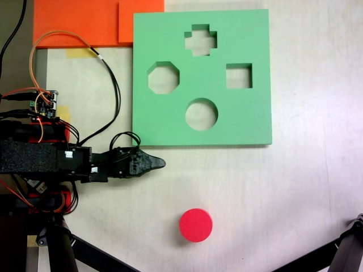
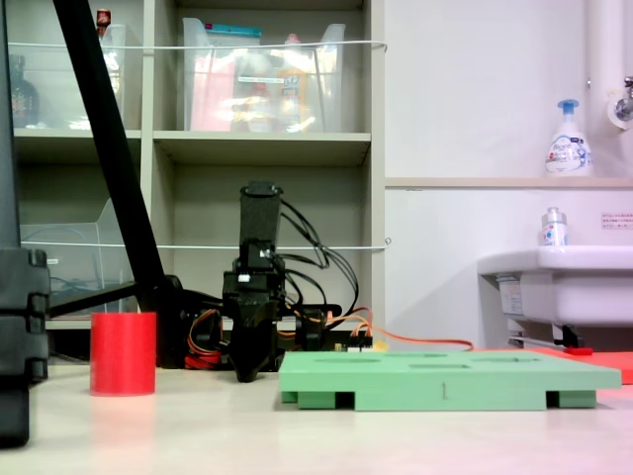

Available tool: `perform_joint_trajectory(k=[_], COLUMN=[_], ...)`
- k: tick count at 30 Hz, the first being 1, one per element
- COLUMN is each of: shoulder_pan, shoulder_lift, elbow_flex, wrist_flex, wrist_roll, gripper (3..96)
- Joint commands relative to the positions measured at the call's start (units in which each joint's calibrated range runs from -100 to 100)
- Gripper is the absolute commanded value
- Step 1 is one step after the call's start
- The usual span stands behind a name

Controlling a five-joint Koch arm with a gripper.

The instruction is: Put the cylinder block into the corresponding hole

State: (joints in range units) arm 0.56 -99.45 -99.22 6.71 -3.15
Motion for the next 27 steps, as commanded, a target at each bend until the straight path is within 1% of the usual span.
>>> perform_joint_trajectory(k=[1, 15, 22, 25, 27], shoulder_pan=[0.24, 0.10, -0.39, -2.78, -3.47], shoulder_lift=[-0.55, -0.55, -0.55, -0.55, -0.55], elbow_flex=[-0.78, -0.78, -0.78, -0.78, -0.78], wrist_flex=[-5.60, -5.60, -5.50, -4.44, 1.53], wrist_roll=[0.29, 0.29, 0.54, 0.59, 3.71], gripper=[49.3, 49.3, 52.6, 53.6, 53.5])
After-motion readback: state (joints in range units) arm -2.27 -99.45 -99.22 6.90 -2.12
